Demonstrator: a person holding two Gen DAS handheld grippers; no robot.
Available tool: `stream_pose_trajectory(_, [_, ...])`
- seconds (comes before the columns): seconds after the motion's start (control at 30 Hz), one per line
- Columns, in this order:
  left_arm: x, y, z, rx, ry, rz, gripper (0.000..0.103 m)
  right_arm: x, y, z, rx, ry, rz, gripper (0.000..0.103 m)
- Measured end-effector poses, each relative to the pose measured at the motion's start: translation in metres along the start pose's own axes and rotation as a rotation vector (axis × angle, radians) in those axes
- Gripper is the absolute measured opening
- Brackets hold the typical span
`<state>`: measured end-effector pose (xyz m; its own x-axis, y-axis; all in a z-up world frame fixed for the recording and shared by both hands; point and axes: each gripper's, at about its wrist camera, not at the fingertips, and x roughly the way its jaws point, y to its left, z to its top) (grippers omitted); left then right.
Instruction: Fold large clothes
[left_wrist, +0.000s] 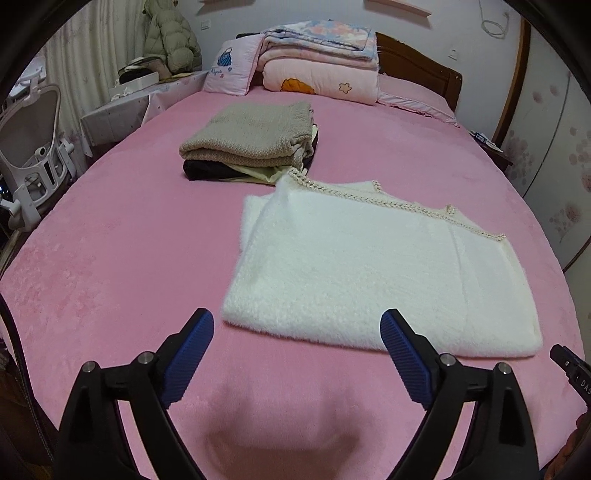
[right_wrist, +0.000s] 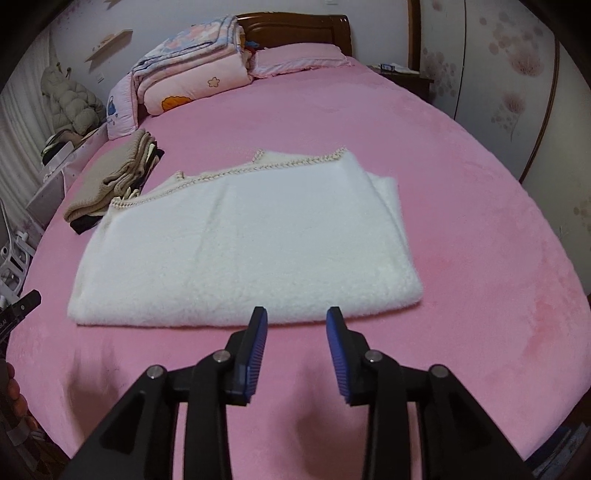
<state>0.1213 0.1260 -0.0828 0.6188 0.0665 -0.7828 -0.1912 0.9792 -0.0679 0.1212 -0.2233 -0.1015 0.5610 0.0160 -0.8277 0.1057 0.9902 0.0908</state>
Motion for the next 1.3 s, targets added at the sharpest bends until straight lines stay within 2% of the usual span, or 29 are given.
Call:
stream_pose_trajectory(0.13, [-0.01, -0.006, -0.009, 0.026, -0.018, -0.022, 0.091, -0.012, 0.015, -0.003, -0.006, -0.024, 0.029, 0.033])
stream_pose_trajectory(0.33, [-0.009, -0.013, -0.03, 0.033, -0.019, -0.108, 0.091, -0.021, 0.038, -0.014, -0.034, -0.118, 0.039, 0.033])
stream_pose_trajectory(0.4, [-0.001, -0.013, -0.038, 0.022, 0.005, -0.15, 0.091, -0.021, 0.045, -0.02, -0.056, -0.14, 0.039, 0.033])
stream_pose_trajectory(0.43, [0.004, -0.01, -0.042, 0.005, 0.026, -0.189, 0.091, -0.019, 0.048, -0.023, -0.066, -0.141, 0.044, 0.033])
stream_pose_trajectory(0.47, [0.013, -0.007, -0.047, -0.024, 0.059, -0.261, 0.091, -0.017, 0.051, -0.025, -0.08, -0.134, 0.051, 0.033])
stream_pose_trajectory(0.53, [0.027, -0.003, -0.054, -0.065, 0.102, -0.32, 0.091, -0.01, 0.057, -0.031, -0.107, -0.125, 0.051, 0.033])
stream_pose_trajectory(0.73, [0.065, 0.002, -0.068, -0.115, 0.147, -0.377, 0.091, 0.008, 0.073, -0.046, -0.15, -0.168, 0.039, 0.033])
stream_pose_trajectory(0.97, [0.124, 0.022, -0.063, -0.297, 0.191, -0.526, 0.091, 0.036, 0.08, -0.044, -0.136, -0.16, 0.089, 0.033])
stream_pose_trajectory(1.07, [0.144, 0.03, -0.058, -0.385, 0.182, -0.554, 0.091, 0.045, 0.084, -0.04, -0.134, -0.164, 0.106, 0.033])
stream_pose_trajectory(1.3, [0.177, 0.034, -0.038, -0.493, 0.139, -0.596, 0.091, 0.062, 0.09, -0.035, -0.156, -0.164, 0.122, 0.033])
